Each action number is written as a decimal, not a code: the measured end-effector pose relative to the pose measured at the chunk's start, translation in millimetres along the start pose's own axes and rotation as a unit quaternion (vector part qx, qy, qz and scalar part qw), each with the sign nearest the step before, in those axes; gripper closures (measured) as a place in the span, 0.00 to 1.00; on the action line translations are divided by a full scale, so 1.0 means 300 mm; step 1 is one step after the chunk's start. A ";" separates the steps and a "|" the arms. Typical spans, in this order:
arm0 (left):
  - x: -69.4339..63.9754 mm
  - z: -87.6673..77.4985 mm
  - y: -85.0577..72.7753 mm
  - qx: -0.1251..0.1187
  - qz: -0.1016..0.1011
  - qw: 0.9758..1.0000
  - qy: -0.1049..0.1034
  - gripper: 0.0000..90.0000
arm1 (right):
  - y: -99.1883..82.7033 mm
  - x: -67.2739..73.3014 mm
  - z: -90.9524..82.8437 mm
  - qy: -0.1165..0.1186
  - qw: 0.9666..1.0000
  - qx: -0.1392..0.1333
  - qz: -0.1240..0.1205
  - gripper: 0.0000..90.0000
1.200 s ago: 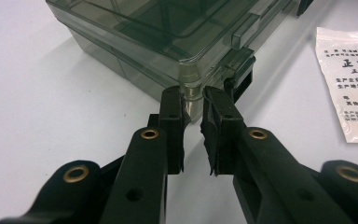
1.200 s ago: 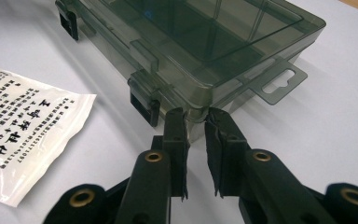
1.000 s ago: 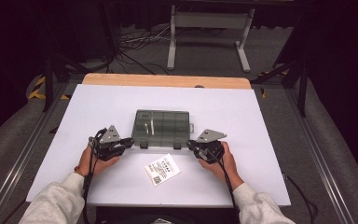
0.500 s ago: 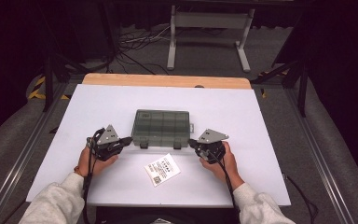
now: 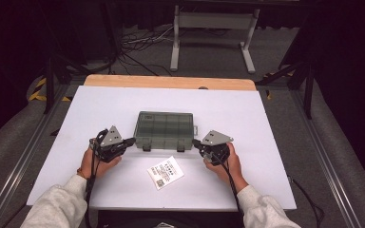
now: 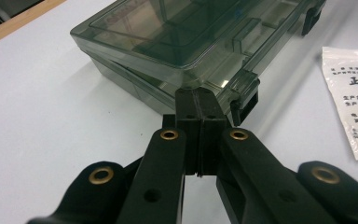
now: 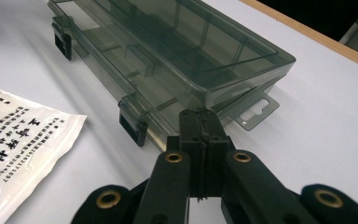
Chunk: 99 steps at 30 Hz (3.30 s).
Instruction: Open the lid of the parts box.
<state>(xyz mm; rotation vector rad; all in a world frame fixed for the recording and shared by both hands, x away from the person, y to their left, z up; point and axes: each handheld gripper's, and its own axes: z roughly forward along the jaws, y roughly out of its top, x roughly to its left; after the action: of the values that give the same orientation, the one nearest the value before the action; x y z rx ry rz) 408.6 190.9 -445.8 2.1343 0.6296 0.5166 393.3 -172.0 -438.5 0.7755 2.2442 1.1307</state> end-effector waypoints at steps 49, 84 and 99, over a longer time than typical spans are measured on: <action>0.062 0.015 0.142 -0.053 0.016 0.995 0.081 0.61 | 0.127 -0.047 -0.014 -0.064 0.996 -0.051 -0.039 0.71; 0.188 0.014 0.300 -0.049 0.020 0.996 0.072 0.82 | 0.315 -0.174 0.011 -0.060 0.997 -0.038 0.005 0.76; 0.231 0.042 0.331 -0.050 0.000 0.996 0.070 0.81 | 0.345 -0.219 0.062 -0.068 0.997 -0.038 0.029 0.78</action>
<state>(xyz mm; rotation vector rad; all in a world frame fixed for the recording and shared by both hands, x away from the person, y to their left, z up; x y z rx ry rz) 495.9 172.2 -362.9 2.0165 0.6684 0.6885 479.1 -155.9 -350.4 0.8635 2.0665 1.1476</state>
